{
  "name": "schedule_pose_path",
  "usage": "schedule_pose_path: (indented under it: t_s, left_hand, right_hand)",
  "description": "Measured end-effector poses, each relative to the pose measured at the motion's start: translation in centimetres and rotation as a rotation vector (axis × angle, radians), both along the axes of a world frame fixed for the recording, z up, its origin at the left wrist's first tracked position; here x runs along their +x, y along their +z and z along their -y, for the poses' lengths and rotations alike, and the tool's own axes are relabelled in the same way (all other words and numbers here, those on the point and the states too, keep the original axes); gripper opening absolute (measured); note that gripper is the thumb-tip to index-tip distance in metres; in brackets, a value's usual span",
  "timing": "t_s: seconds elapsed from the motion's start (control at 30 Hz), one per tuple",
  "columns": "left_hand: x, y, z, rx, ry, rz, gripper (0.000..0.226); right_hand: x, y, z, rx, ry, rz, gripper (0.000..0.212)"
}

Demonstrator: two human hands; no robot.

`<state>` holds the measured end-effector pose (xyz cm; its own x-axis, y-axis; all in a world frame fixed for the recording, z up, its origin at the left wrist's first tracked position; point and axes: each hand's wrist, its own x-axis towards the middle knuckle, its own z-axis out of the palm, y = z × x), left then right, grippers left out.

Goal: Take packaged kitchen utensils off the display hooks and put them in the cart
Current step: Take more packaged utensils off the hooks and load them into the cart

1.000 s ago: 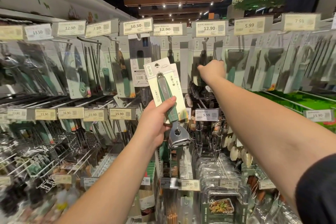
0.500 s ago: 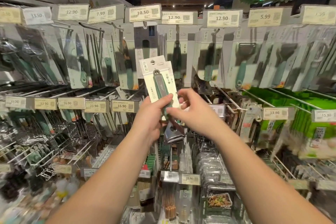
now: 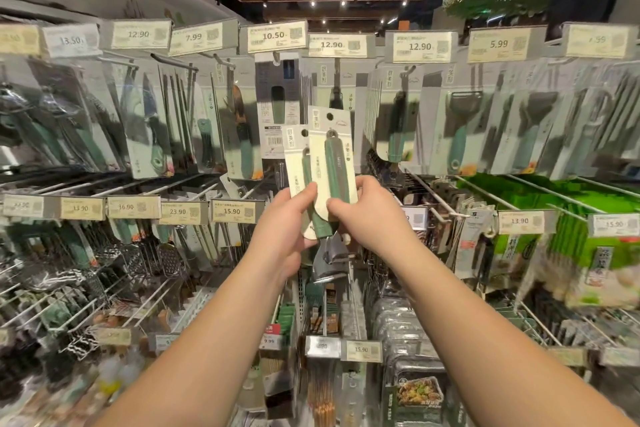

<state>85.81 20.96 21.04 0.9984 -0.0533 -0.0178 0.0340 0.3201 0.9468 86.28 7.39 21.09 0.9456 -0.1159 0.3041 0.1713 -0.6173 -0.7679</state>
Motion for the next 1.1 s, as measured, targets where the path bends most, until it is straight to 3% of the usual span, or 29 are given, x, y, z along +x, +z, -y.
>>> schedule_pose_path:
  t_s: [0.07,0.2,0.37,0.57,1.1]
  left_hand:
    - [-0.1,0.2,-0.4,-0.012,0.044,0.012,0.019]
    - [0.0,0.7,-1.5,-0.031,0.107,0.027,0.016]
    - [-0.2,1.2,-2.6,-0.054,0.140,0.014,0.022]
    - [-0.6,1.2,-3.2,-0.040,0.148,0.010,0.019]
    - [-1.1,1.3,-4.0,-0.005,0.131,0.019,0.020]
  right_hand:
    - [0.4,0.4,0.2,0.040,-0.032,0.011,0.039]
    - [1.8,1.6,0.3,0.007,-0.108,0.083,0.070]
    - [3.8,4.0,0.2,0.047,-0.137,0.199,0.077]
    - [6.0,5.2,-0.5,-0.051,-0.177,0.191,0.060]
    - [10.9,5.0,-1.2,-0.200,-0.297,0.069,0.053]
